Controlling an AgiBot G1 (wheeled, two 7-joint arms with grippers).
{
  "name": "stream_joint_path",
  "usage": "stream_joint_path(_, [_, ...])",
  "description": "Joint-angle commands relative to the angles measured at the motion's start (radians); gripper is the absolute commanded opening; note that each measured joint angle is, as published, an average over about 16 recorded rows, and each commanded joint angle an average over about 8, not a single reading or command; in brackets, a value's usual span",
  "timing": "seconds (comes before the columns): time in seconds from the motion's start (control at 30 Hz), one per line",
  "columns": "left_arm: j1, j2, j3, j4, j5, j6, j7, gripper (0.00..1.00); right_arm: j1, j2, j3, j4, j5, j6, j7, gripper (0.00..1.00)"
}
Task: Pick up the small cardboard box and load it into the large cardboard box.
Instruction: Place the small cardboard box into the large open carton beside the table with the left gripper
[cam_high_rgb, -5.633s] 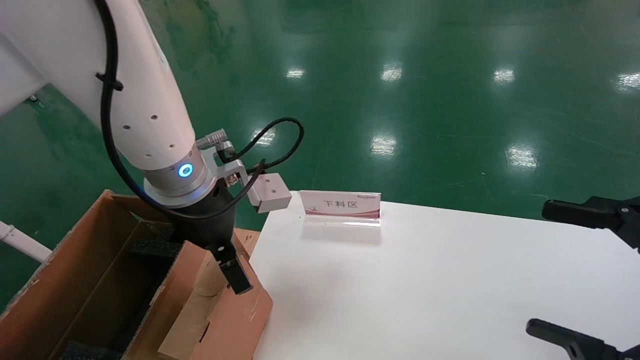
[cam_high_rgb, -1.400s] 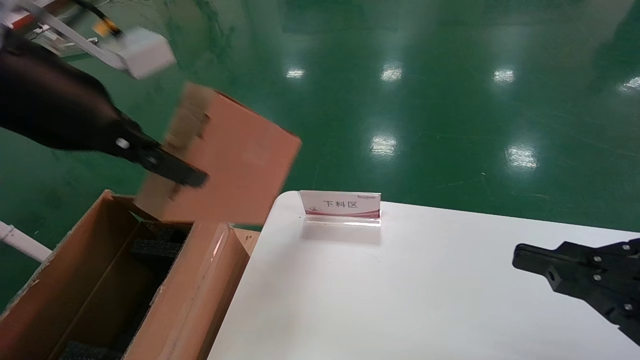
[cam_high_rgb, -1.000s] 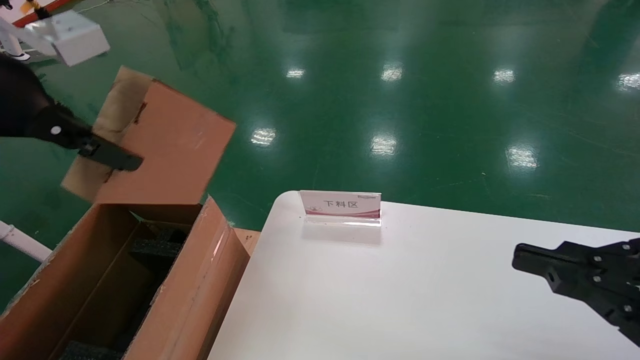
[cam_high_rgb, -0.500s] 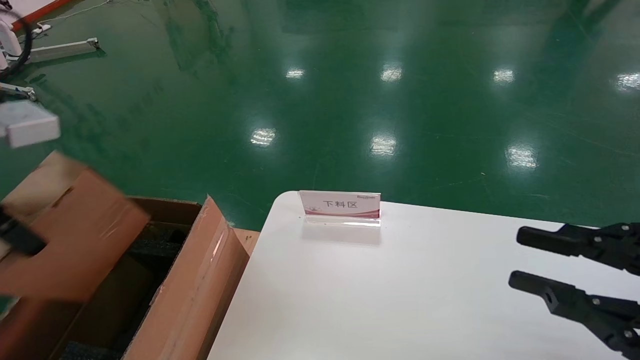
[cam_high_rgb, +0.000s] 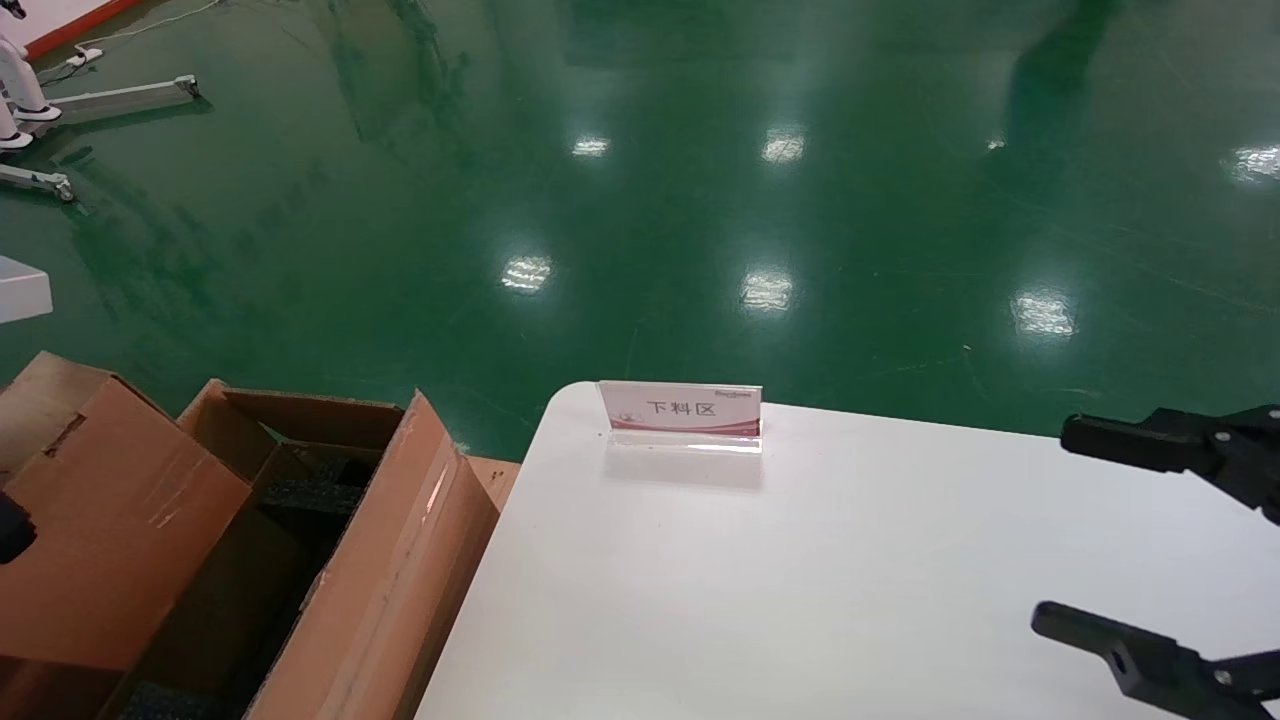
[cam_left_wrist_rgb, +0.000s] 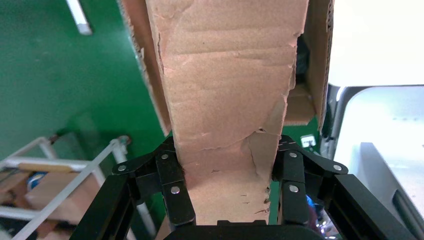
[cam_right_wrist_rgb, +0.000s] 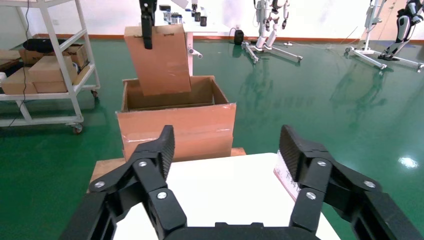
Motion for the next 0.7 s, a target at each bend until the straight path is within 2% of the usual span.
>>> stream_joint_path(0.03, [0.007,-0.015,0.009,0.029,-0.008,-0.011,0.024,0.00,0.000,0.000,0.000,0.000,0.000,0.000,0.000,1.00])
stream_joint_path(0.33, [0.083,-0.086,0.021,0.116,-0.034,-0.047,0.091,0.00,0.000,0.000,0.000,0.000,0.000,0.000,0.000,1.00])
stream_joint_path(0.7, [0.197,-0.130,0.008,0.226,-0.076,-0.081,0.157,0.00,0.000,0.000,0.000,0.000,0.000,0.000,0.000,1.00])
